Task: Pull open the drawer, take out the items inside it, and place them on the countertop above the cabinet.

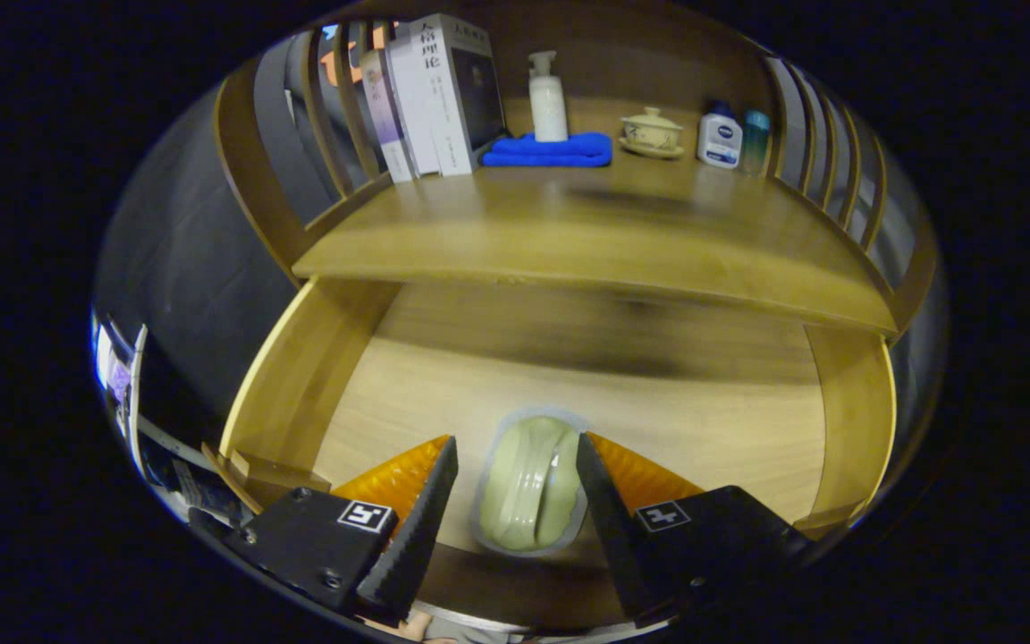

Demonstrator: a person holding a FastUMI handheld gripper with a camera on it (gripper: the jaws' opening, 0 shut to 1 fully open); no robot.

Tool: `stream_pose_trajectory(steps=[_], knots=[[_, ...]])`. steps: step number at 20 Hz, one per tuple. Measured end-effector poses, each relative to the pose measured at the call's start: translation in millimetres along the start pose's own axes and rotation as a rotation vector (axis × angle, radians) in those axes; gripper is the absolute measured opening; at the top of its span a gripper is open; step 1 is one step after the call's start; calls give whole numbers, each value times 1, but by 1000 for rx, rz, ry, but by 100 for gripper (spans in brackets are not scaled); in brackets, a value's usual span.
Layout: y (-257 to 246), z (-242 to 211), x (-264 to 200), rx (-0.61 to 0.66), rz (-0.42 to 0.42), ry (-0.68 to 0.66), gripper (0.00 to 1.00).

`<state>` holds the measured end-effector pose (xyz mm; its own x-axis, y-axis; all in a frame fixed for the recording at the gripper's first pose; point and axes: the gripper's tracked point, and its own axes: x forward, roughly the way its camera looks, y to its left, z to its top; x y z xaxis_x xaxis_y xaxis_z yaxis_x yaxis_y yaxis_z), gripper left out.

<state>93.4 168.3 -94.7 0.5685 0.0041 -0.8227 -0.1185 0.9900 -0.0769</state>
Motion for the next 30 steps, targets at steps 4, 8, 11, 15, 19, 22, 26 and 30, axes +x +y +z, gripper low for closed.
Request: stream_pose_trajectory(steps=[4, 8, 11, 15, 19, 22, 26, 30], knots=[[-4, -6, 8, -15, -15, 32, 81], [-7, -12, 15, -37, -30, 50, 72], [-11, -9, 17, -48, -51, 30, 59], [-11, -7, 16, -36, -40, 16, 26], [-10, -8, 17, -70, -29, -8, 18], [-9, -7, 16, -71, -22, -7, 17], [-8, -4, 13, -67, -8, -17, 17], [-7, 11, -5, -110, -23, -84, 17]])
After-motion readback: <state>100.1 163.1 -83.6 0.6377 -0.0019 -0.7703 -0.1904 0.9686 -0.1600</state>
